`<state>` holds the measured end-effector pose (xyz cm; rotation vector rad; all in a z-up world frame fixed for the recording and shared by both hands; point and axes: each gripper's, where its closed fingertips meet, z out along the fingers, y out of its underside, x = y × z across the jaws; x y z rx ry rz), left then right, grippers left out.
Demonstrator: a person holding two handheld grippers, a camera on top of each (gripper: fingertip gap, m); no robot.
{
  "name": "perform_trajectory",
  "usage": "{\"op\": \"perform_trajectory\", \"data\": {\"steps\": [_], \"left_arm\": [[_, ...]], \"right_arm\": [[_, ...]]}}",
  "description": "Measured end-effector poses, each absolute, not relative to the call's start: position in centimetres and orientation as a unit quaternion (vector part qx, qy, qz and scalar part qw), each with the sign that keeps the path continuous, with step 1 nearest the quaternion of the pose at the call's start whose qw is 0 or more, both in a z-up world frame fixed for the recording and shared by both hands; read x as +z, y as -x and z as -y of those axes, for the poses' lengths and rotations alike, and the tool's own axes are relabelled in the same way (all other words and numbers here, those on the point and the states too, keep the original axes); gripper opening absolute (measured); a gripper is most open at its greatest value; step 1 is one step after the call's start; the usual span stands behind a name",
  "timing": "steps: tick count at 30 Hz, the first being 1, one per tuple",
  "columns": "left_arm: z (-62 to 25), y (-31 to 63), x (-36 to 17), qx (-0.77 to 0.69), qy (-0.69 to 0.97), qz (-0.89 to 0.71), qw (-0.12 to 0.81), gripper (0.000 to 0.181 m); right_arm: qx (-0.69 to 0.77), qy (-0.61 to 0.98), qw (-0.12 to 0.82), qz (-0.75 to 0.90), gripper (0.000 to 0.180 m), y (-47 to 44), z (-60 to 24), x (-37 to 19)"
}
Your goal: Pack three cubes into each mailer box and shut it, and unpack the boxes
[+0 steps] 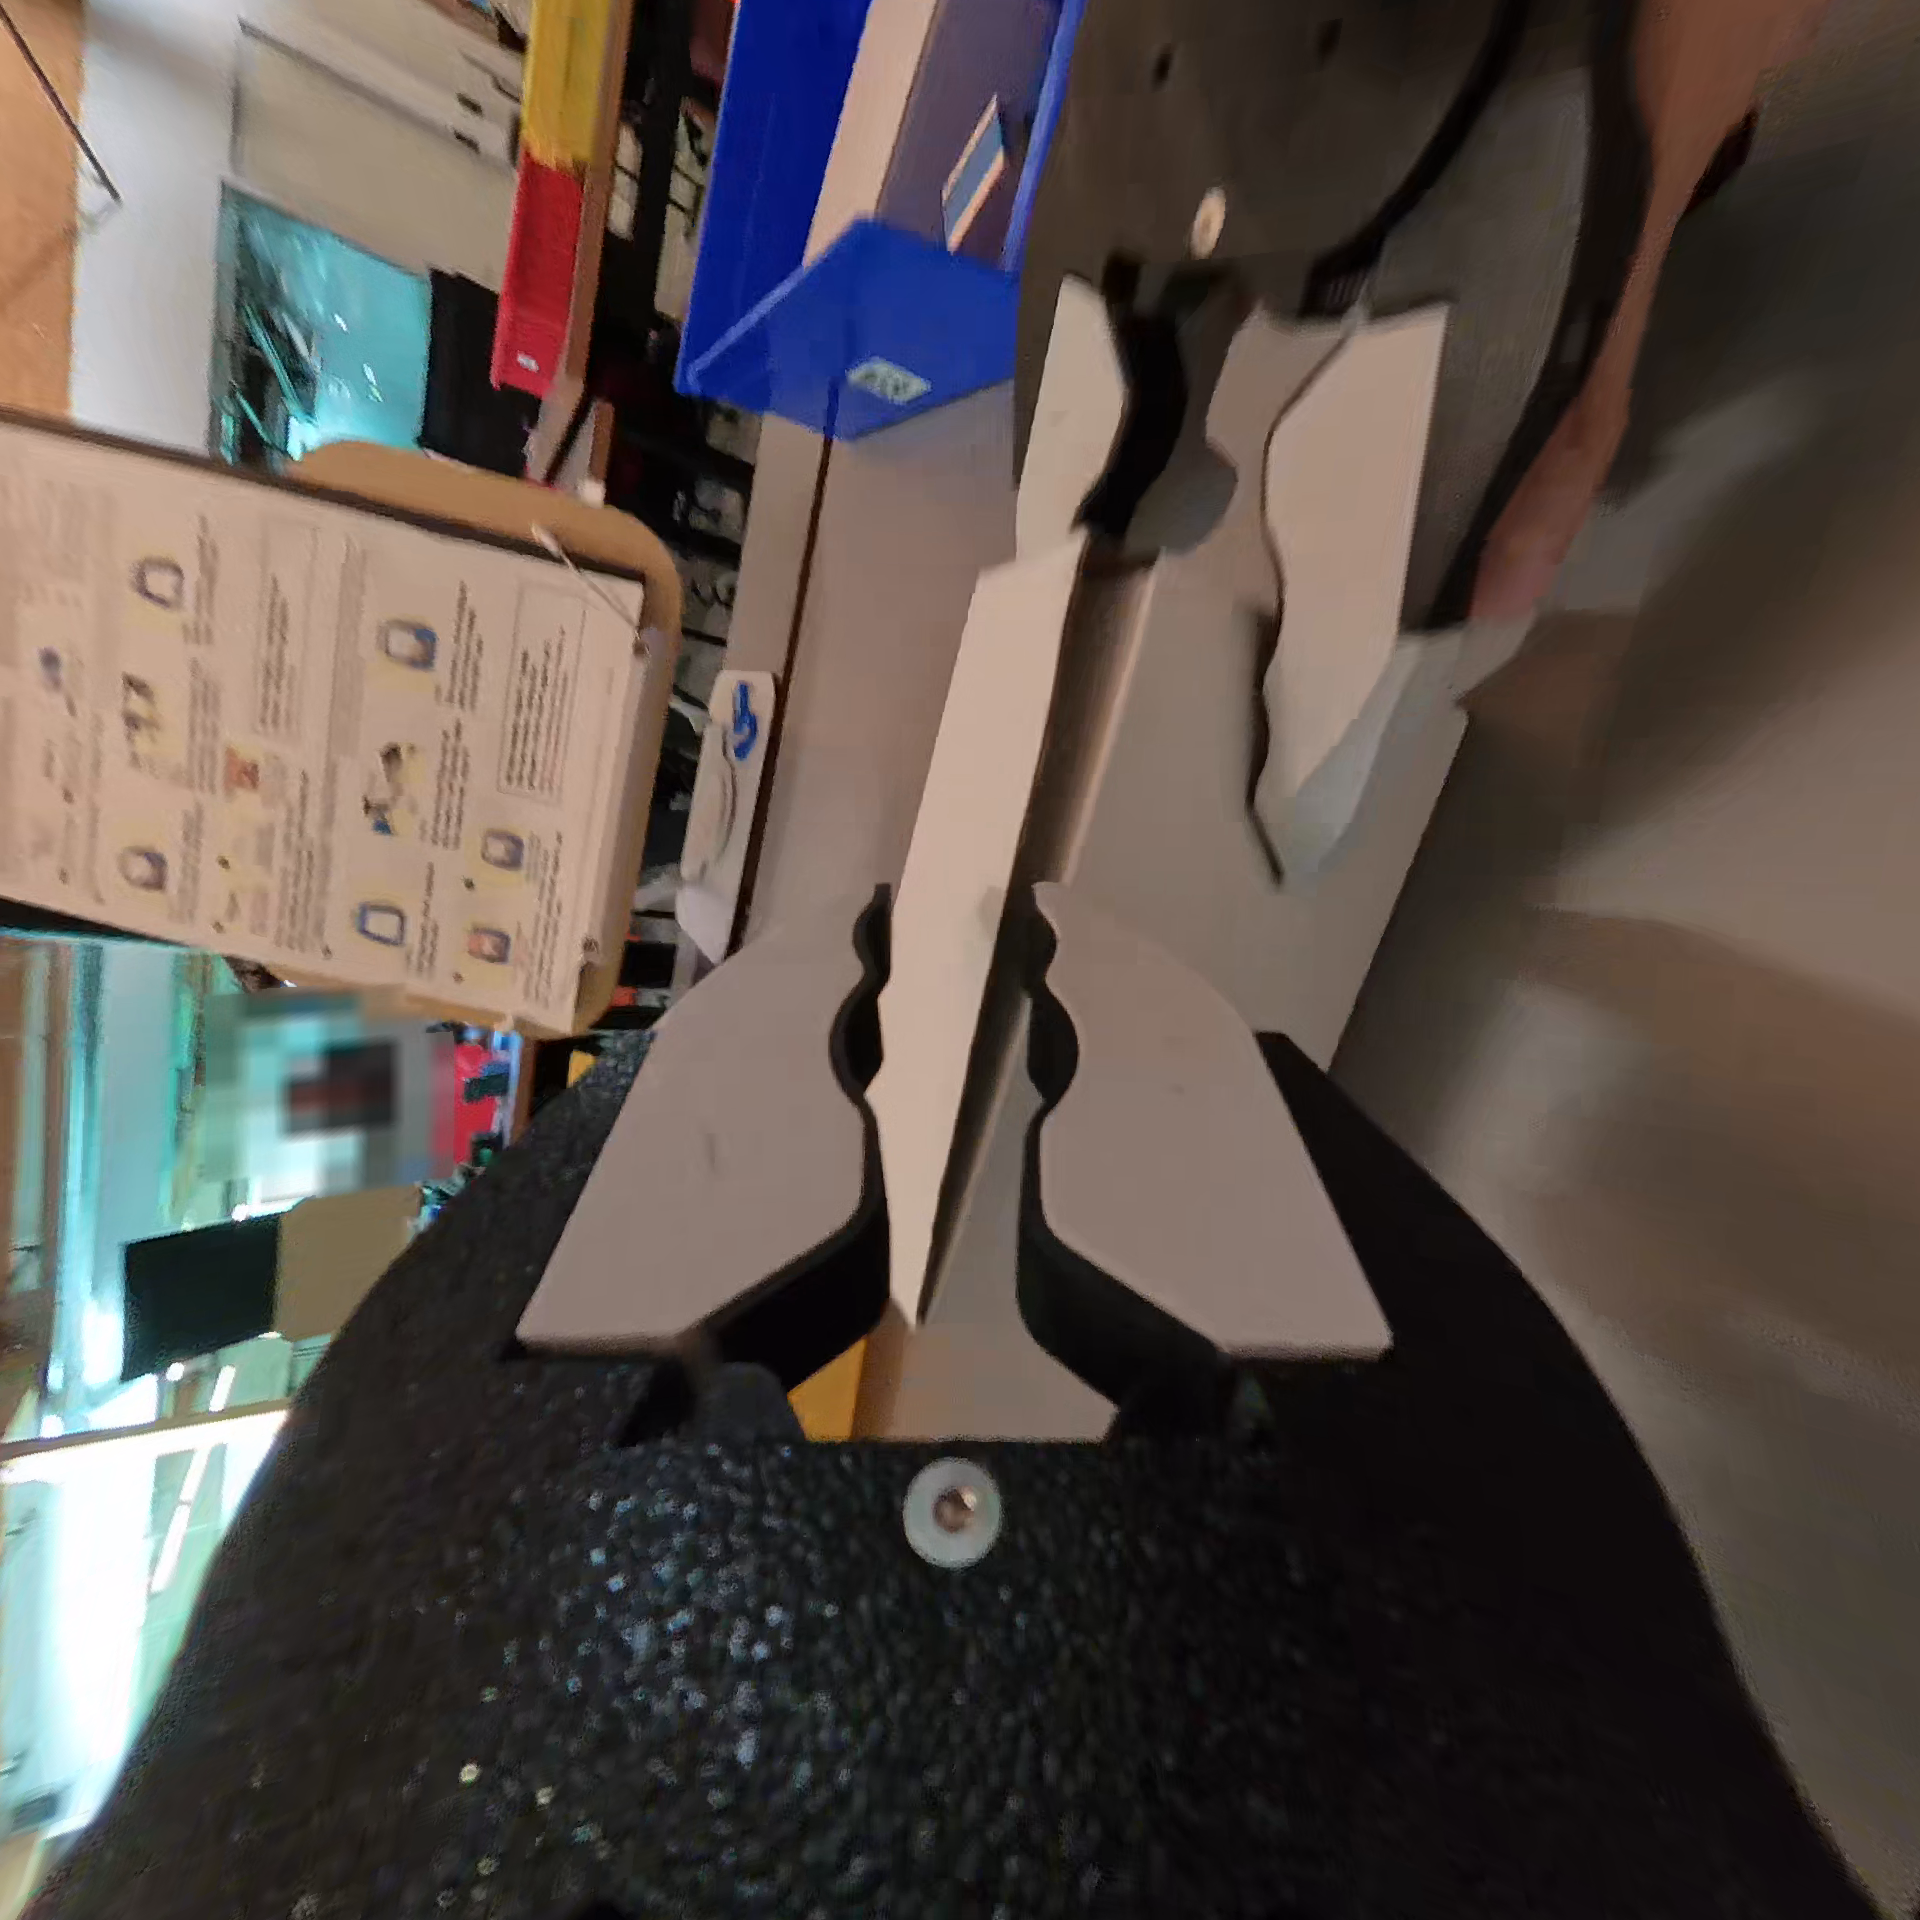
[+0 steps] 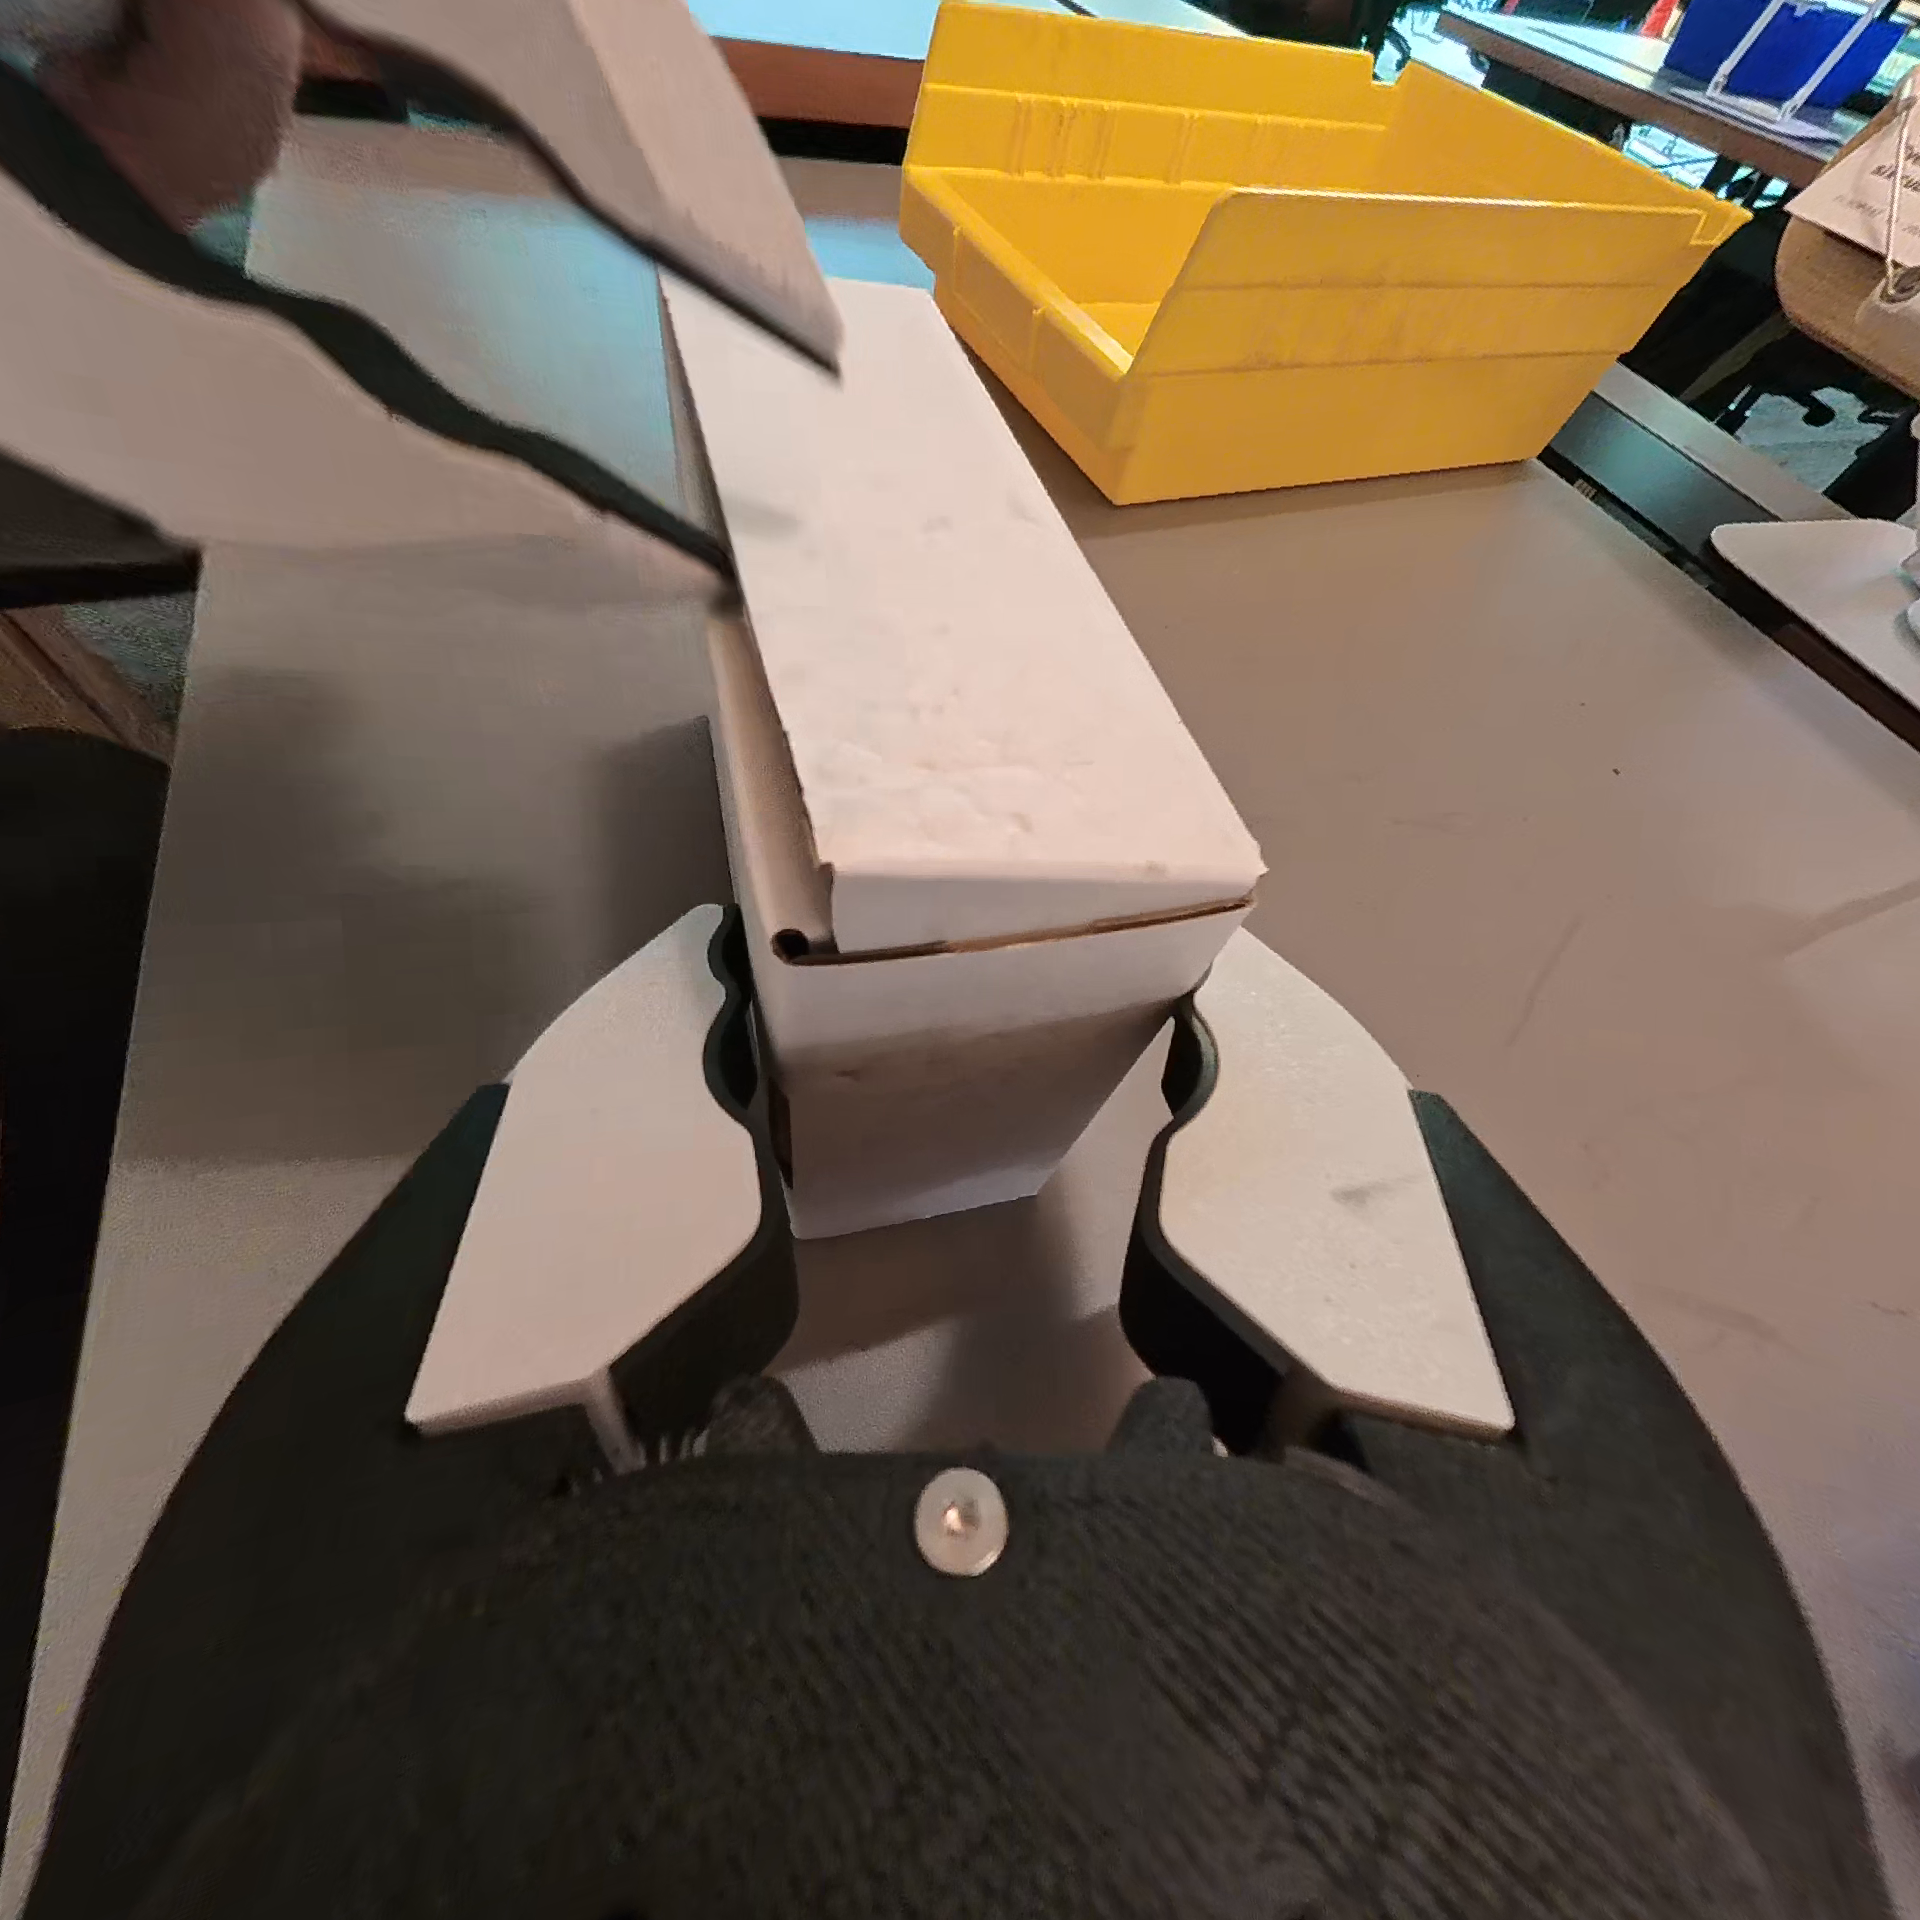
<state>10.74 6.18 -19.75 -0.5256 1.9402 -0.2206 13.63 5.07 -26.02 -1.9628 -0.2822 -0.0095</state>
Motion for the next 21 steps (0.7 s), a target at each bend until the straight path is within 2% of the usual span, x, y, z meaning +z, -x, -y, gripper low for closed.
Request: {"op": "perform_trajectory", "data": {"steps": [1,3,5,7,11,14,16,21], "left_arm": [[-7.1,-10.0,-19.8,-0.094,0.222,-0.817,0.523,0.024],[-8.9,-8.8,-19.8,-0.082,0.215,-0.820,0.524,0.027],[-10.2,-7.7,-20.3,-0.073,0.212,-0.831,0.510,0.028],[-11.2,-7.3,-20.4,-0.070,0.218,-0.829,0.510,0.027],[-11.7,-7.6,-20.0,-0.077,0.212,-0.822,0.523,0.024],[-11.6,-8.0,-19.8,-0.088,0.206,-0.823,0.522,0.023],[-11.8,-8.2,-19.8,-0.079,0.195,-0.828,0.520,0.021],[-11.6,-7.9,-20.1,-0.072,0.157,-0.848,0.500,0.015]], "right_arm": [[-0.004,0.829,0.547,0.121,0.078,-13.6,-5.0,-26.0],[-0.018,0.830,0.540,0.138,0.081,-13.6,-4.8,-26.3],[-0.019,0.829,0.538,0.152,0.093,-13.2,-4.8,-26.4],[-0.002,0.821,0.553,0.142,0.097,-13.0,-5.0,-25.9],[0.049,0.797,0.592,0.108,0.094,-13.0,-5.8,-24.2],[0.041,0.803,0.583,0.116,0.093,-13.2,-6.3,-24.5],[0.038,0.805,0.576,0.135,0.083,-12.9,-6.5,-24.9],[0.054,0.809,0.566,0.150,0.080,-12.7,-6.5,-25.0]]}}
